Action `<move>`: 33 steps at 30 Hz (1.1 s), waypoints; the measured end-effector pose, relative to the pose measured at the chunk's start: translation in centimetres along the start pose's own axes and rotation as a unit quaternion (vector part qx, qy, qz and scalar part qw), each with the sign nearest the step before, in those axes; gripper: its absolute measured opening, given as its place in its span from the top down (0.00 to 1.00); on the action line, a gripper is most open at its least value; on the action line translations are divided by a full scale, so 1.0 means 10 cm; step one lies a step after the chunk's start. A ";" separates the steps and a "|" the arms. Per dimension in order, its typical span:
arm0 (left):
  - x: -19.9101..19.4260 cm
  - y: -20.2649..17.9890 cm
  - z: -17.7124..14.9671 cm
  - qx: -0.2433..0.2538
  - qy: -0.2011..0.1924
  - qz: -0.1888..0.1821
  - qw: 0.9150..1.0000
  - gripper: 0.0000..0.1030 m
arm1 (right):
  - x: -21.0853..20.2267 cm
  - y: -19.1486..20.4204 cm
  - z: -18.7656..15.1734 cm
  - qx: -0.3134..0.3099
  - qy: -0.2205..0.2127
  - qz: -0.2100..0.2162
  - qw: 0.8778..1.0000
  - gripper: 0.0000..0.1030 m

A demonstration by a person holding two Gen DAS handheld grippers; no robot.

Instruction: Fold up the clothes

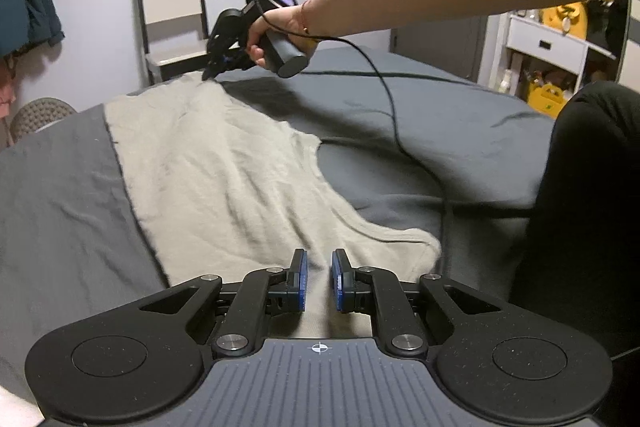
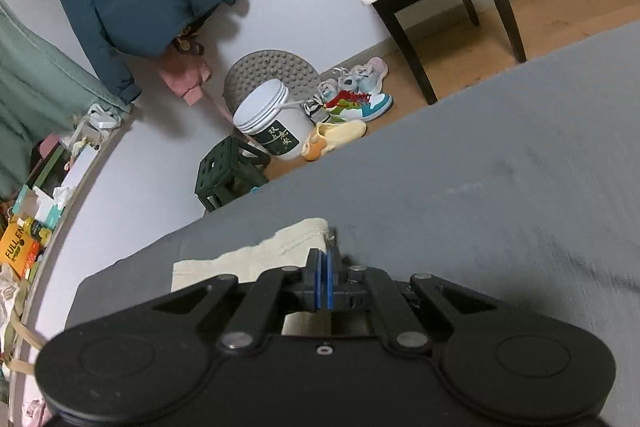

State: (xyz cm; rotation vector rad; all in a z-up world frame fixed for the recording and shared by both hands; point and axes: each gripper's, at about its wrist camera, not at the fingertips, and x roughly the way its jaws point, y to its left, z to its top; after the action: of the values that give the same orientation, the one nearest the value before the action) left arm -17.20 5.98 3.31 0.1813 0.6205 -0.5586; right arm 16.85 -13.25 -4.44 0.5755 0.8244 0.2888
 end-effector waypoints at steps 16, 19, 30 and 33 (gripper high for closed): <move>-0.17 -0.03 0.06 0.002 -0.028 -0.020 0.999 0.88 | -1.25 0.22 -0.71 -0.068 0.072 0.041 0.994 0.70; -0.19 -0.07 0.07 0.011 -0.024 -0.004 1.000 0.88 | -1.47 0.26 -1.18 -0.068 0.095 0.055 0.992 0.72; -0.34 -0.09 0.10 0.028 -0.015 0.034 0.999 0.88 | -1.50 0.30 -1.68 -0.102 0.084 0.064 0.989 0.78; -0.34 -0.09 0.11 0.032 -0.010 0.038 0.999 0.88 | -1.46 0.23 -1.73 -0.093 0.102 0.079 0.987 0.83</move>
State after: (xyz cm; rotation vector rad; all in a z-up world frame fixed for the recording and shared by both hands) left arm -19.39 6.38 6.26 0.2596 0.5742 -0.5059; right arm -5.85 -11.74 -3.55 0.4402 0.9385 0.5715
